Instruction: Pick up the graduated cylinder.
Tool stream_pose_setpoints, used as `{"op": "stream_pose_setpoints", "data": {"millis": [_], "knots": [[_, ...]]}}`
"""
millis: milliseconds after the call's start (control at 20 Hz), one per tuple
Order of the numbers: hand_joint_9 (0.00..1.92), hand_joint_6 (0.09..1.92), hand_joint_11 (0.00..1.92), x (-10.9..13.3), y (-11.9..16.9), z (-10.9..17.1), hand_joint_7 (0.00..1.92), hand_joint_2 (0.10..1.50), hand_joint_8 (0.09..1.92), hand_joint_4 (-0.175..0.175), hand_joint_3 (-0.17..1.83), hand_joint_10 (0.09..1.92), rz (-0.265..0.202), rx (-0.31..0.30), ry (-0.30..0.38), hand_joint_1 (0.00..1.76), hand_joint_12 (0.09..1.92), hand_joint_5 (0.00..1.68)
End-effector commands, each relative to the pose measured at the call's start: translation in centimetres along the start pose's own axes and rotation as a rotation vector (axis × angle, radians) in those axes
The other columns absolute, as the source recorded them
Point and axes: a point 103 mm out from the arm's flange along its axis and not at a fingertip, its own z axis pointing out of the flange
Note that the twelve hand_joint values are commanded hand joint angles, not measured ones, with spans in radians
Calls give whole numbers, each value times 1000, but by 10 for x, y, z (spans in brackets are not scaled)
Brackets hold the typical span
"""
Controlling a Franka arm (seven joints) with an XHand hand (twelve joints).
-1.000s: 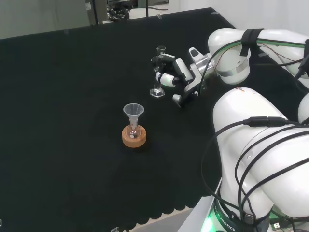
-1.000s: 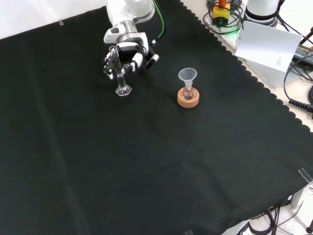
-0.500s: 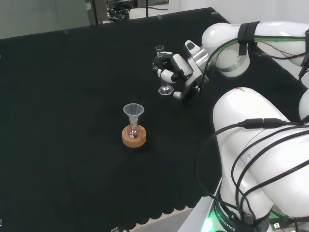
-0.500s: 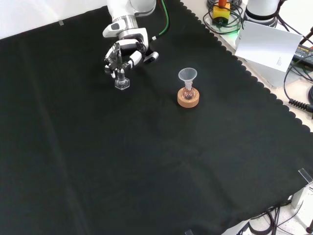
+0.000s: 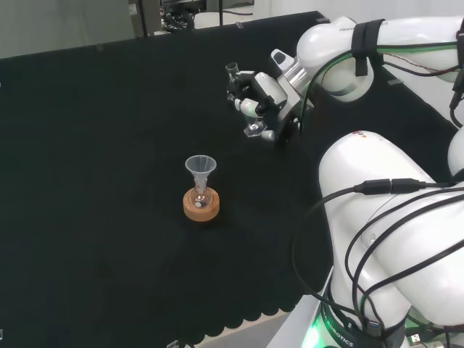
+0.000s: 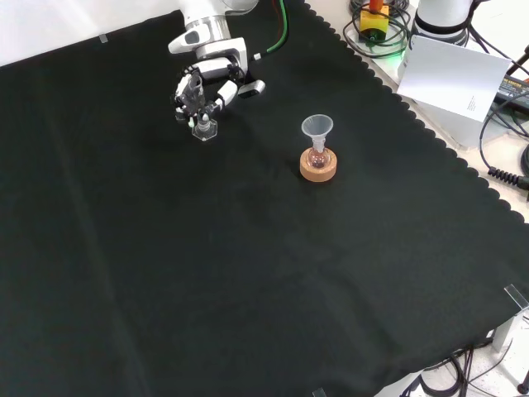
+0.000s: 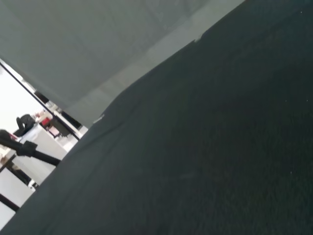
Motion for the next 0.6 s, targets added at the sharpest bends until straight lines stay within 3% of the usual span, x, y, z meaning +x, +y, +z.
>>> {"op": "stream_pose_setpoints", "data": {"millis": [50, 150, 350, 600], "knots": [[1269, 1345, 1170, 6, 4, -13, 997, 1245, 649, -175, -2, 279, -15, 118, -93, 1097, 850, 755], [1274, 1344, 1174, 10, 3, -17, 1001, 1245, 646, -175, -2, 276, -21, 190, -141, 1097, 847, 756], [1279, 1343, 1177, 17, -2, -27, 1006, 1244, 641, -175, -2, 271, -16, 271, -197, 1098, 842, 757], [1282, 1341, 1178, 33, -11, -45, 1009, 1244, 637, -175, -2, 265, -11, 303, -255, 1098, 837, 757]]}}
